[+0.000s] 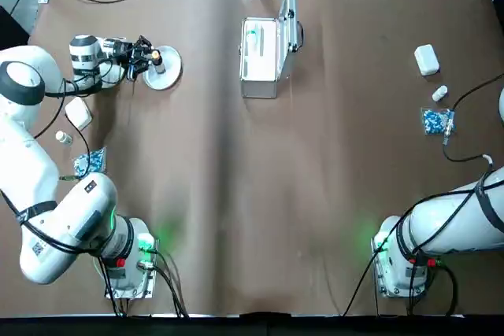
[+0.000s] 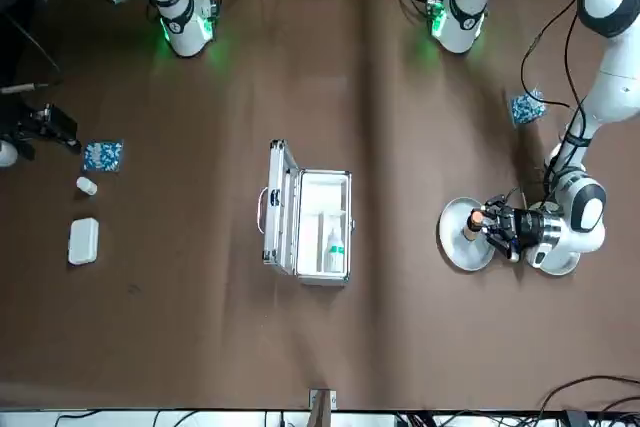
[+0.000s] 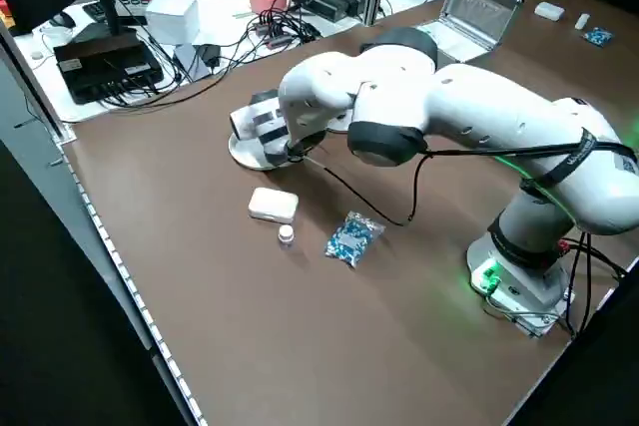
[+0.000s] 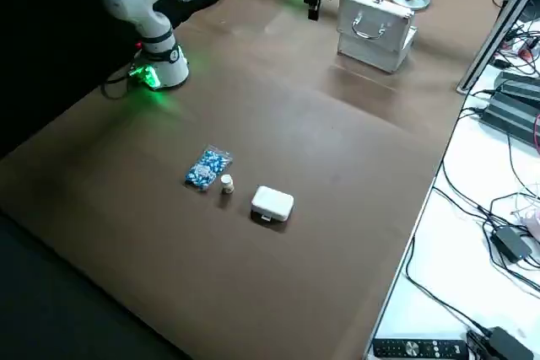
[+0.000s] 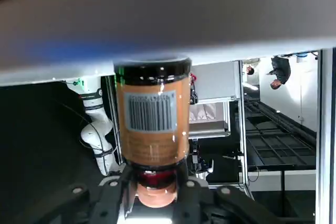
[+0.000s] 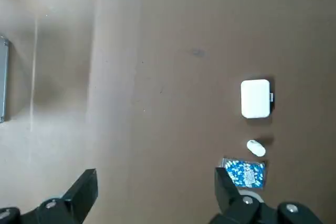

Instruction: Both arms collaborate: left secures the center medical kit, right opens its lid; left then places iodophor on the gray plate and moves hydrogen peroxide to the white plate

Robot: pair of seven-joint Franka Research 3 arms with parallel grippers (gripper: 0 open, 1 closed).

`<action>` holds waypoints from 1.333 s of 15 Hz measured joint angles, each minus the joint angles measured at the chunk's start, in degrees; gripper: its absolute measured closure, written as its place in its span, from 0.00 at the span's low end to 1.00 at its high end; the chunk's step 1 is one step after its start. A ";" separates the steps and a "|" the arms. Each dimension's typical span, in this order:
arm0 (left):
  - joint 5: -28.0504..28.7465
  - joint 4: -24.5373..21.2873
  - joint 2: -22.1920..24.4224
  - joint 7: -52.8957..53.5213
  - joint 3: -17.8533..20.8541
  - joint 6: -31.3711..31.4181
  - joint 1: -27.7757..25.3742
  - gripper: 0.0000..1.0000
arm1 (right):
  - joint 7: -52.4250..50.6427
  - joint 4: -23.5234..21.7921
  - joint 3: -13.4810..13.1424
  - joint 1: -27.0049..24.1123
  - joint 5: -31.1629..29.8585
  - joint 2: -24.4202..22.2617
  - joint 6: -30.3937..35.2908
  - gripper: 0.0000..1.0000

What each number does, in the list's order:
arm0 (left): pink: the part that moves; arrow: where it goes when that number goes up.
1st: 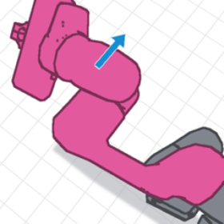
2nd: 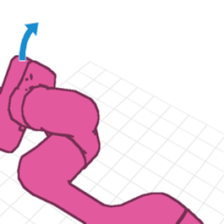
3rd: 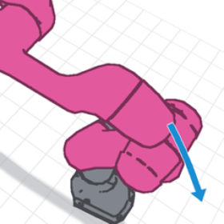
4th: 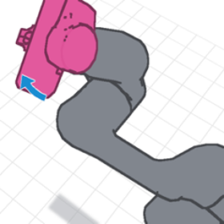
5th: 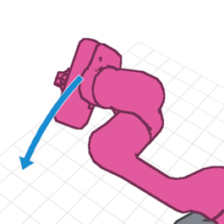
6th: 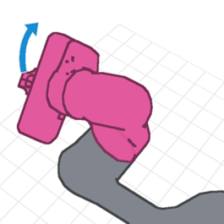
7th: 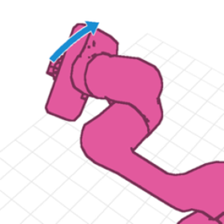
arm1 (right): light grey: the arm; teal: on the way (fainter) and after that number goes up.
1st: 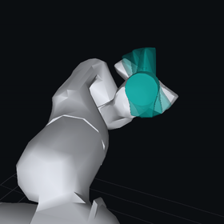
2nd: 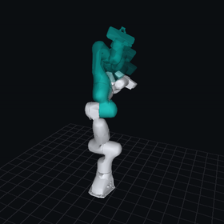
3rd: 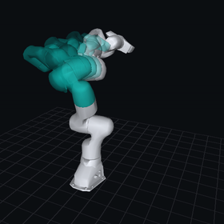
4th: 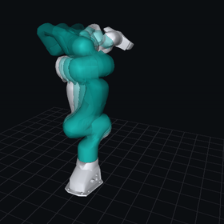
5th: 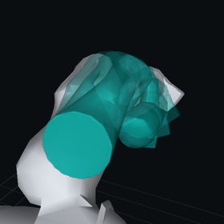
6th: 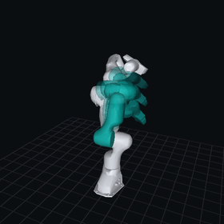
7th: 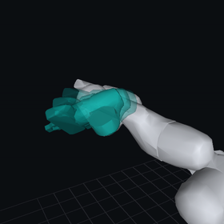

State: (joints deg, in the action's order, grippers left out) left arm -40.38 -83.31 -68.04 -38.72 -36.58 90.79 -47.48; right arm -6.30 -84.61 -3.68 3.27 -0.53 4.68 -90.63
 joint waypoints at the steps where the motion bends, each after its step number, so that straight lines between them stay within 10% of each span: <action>1: -0.06 0.01 -0.19 0.22 0.08 -0.01 0.01 0.67 | 0.13 0.00 0.01 0.04 -0.05 0.00 0.00 0.02; 5: -0.16 0.08 -0.20 0.29 0.08 -0.05 0.08 0.63 | 0.24 0.00 -0.30 -0.13 -0.44 0.00 -0.13 0.02; 12: -0.17 1.32 1.38 0.29 -0.29 -0.05 1.39 0.00 | 0.24 0.00 -0.44 -0.15 -0.57 0.00 -0.27 0.02; 20: 2.17 1.97 14.28 -0.16 -0.55 -0.06 4.70 0.00 | 0.24 0.00 -0.45 -0.15 -0.66 0.00 -0.36 0.02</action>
State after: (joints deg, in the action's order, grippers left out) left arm -38.21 -81.35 -53.77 -38.88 -37.13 90.74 -42.79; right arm -6.05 -84.61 -4.13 3.12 -1.19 4.68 -90.99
